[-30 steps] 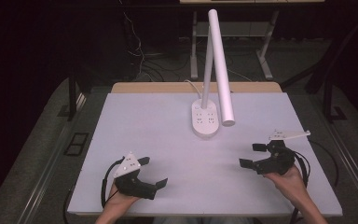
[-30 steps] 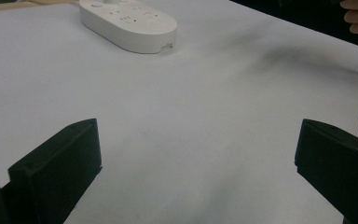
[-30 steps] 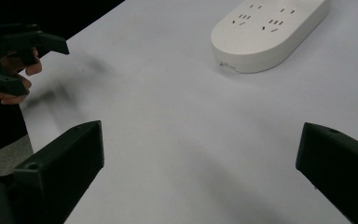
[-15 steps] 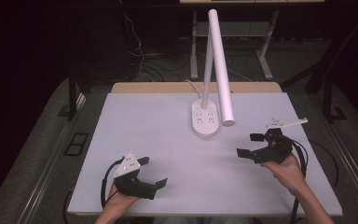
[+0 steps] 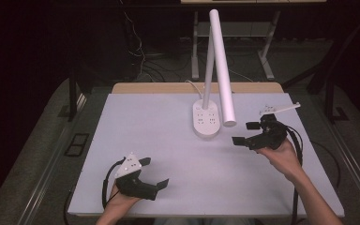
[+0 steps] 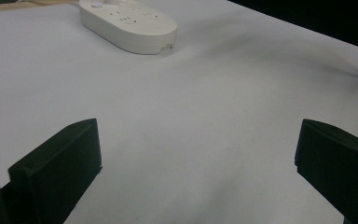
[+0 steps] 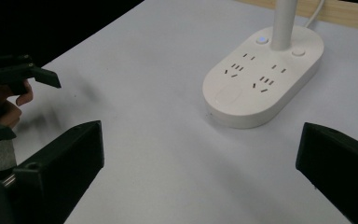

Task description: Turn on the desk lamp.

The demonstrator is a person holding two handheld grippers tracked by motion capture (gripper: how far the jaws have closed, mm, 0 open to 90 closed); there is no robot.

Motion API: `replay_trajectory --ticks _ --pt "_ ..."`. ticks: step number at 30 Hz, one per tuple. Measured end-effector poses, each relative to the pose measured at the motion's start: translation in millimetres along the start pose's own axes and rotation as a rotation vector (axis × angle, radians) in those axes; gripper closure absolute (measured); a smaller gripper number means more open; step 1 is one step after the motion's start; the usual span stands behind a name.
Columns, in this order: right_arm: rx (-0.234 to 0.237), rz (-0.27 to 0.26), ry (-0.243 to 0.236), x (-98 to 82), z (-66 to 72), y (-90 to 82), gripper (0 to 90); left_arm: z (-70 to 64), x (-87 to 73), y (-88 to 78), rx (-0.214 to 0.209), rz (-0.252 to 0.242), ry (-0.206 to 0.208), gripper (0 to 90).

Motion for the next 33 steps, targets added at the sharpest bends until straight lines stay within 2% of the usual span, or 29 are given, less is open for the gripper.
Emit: replay_trajectory --ticks 6,18,33 --pt "-0.004 0.015 0.002 11.5 -4.2 8.7 0.4 -0.1 0.1 0.6 -0.001 0.0 -0.003 0.0" --pt "-0.016 0.048 0.043 27.1 -20.7 28.5 0.4 0.6 0.2 0.1 0.001 -0.002 0.001 0.0" --pt "-0.048 0.046 0.078 39.9 -42.4 39.4 0.4 -1.0 0.2 1.6 -0.007 0.003 0.006 0.0"
Point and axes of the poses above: each handheld gripper's, and its own axes: y roughly forward along the jaws, x roughly out of its top, z roughly to its left, the point moved 5 cm from there along y, roughly forward along the jaws, and after that the axes turned 9 degrees about y, right-handed, at the moved point
